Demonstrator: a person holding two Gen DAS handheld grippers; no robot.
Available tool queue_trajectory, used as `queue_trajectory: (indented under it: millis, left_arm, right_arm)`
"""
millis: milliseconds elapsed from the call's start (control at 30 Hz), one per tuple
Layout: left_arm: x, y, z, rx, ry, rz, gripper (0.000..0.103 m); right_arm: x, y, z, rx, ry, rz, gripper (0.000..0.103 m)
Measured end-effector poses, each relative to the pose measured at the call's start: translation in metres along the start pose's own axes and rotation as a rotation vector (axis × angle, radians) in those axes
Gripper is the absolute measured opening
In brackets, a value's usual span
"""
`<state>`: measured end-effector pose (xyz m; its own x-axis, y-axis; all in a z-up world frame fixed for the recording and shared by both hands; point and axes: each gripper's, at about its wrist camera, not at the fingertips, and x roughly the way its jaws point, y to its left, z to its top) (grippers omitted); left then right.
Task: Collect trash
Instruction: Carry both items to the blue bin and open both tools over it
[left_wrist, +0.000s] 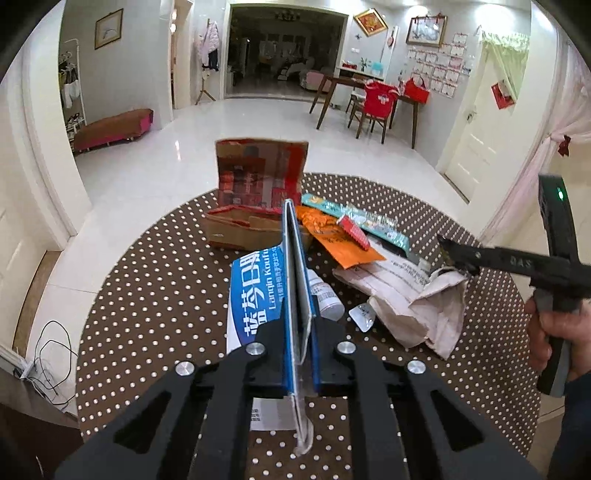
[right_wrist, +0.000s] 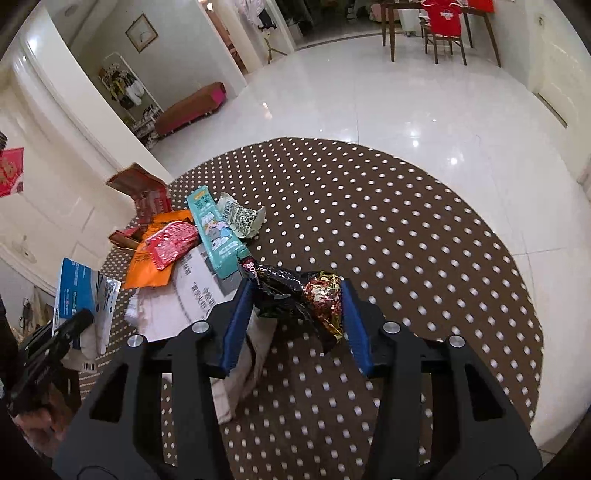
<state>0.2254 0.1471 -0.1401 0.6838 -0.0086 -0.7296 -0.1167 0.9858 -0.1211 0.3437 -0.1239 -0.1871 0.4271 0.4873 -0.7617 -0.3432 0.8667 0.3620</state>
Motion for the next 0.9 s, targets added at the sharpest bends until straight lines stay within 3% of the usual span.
queue_trajectory:
  millis: [267, 433, 700, 900]
  left_arm:
    - [-0.035, -0.017, 0.016, 0.002, -0.082, -0.054, 0.008]
    - [-0.051, -0.049, 0.029, 0.044, -0.127, -0.102, 0.008]
    - [-0.057, -0.141, 0.044, 0.170, -0.155, -0.258, 0.008]
    - [-0.039, -0.241, 0.034, 0.285, -0.085, -0.416, 0.008]
  right_arm:
    - [-0.057, -0.009, -0.003, 0.025, -0.097, 0.028, 0.047]
    - [-0.100, -0.024, -0.004, 0.037, -0.169, 0.025, 0.047]
    - [-0.177, -0.080, -0.024, 0.108, -0.285, -0.045, 0.047]
    - [-0.233, -0.151, -0.062, 0.232, -0.344, -0.142, 0.047]
